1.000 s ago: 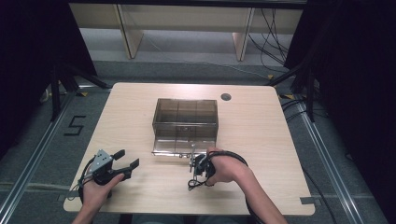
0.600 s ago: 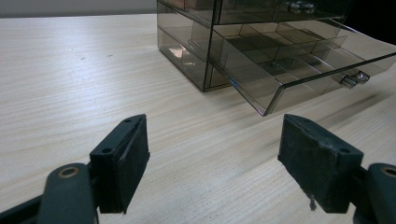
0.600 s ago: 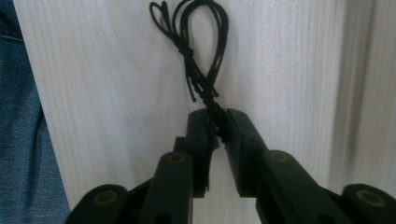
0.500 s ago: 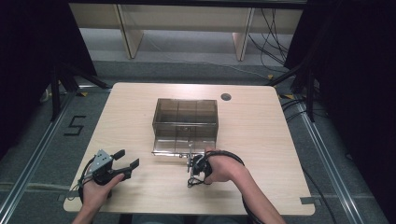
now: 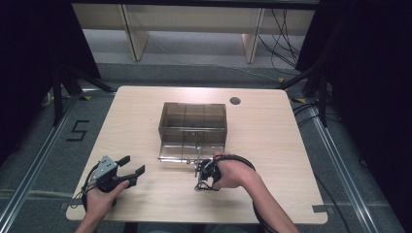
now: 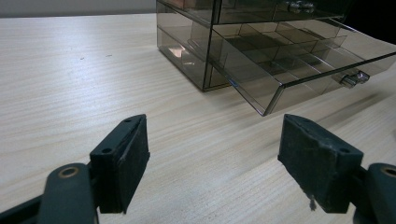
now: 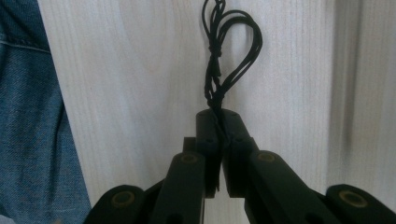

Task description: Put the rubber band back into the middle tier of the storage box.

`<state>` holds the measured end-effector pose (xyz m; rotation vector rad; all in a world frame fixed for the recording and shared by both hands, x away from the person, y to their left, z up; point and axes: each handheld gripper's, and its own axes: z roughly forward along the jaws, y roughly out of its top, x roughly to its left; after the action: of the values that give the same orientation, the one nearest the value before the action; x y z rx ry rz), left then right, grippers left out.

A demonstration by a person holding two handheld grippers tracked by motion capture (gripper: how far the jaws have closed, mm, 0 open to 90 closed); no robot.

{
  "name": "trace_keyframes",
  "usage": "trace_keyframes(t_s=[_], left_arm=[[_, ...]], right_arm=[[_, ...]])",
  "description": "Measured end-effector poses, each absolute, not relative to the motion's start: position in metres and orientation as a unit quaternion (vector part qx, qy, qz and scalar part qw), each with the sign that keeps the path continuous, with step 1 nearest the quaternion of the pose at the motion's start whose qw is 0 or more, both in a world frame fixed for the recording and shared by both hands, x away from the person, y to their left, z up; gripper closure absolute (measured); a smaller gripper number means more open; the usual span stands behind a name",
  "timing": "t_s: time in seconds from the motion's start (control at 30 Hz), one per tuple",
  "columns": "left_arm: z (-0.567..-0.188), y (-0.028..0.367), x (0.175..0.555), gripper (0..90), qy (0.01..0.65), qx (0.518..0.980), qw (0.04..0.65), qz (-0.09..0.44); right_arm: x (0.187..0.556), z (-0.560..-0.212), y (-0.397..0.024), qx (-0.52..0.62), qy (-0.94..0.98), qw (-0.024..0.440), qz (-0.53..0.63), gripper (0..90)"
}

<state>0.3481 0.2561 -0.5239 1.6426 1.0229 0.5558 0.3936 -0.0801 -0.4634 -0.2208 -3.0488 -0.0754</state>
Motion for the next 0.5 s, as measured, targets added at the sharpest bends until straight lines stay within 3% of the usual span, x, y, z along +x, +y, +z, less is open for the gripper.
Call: trace_keyframes(t_s=[0.27,0.5], left_arm=[[-0.523,0.256,0.348,23.7,0.43,0.691,0.531,0.234],[-0.523,0.256,0.348,23.7,0.43,0.691,0.532,0.233]], right_arm=[[0.393,-0.449,-0.081,-0.059,-0.998,0.017,-0.022,87.7],[0.391,-0.441,-0.08,-0.067,-0.997,0.021,-0.02,87.7]])
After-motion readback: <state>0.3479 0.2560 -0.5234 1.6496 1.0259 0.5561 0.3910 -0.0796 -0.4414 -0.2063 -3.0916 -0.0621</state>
